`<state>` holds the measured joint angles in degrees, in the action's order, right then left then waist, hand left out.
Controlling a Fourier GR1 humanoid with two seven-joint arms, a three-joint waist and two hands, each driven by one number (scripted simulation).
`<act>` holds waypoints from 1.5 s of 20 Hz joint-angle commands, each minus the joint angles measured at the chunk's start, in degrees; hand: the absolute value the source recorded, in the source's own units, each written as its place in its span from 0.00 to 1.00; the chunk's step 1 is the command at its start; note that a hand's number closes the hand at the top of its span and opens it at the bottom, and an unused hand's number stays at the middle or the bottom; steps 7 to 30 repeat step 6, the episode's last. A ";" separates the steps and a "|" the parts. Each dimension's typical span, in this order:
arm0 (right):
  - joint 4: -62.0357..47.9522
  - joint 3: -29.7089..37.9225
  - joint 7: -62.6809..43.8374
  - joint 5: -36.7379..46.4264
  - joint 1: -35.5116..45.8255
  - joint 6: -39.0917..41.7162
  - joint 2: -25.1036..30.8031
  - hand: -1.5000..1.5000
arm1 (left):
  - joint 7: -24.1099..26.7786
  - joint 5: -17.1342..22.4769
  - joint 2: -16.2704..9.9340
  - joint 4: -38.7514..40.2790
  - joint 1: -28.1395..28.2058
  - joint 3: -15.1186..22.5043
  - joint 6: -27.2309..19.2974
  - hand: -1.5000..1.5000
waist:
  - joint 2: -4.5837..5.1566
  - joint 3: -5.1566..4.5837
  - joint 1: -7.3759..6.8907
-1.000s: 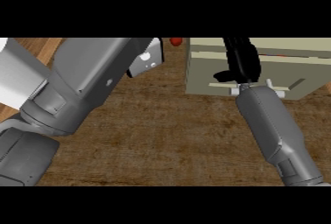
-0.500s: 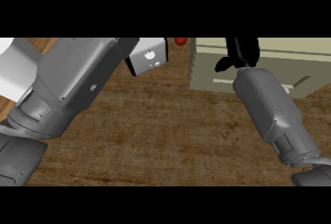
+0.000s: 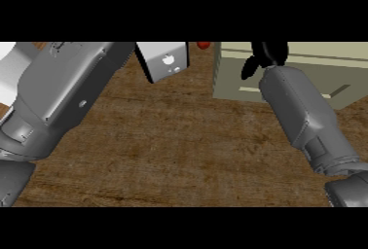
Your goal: Pick up the can, place it into the drawer and close the drawer
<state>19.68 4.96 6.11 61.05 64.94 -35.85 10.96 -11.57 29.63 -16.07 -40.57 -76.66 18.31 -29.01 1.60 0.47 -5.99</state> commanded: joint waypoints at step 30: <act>0.26 6.65 5.84 -6.98 4.96 -1.71 -1.59 0.00 | -2.57 0.12 -3.12 -8.31 5.93 0.72 1.19 0.00 | -0.84 -0.37 -1.11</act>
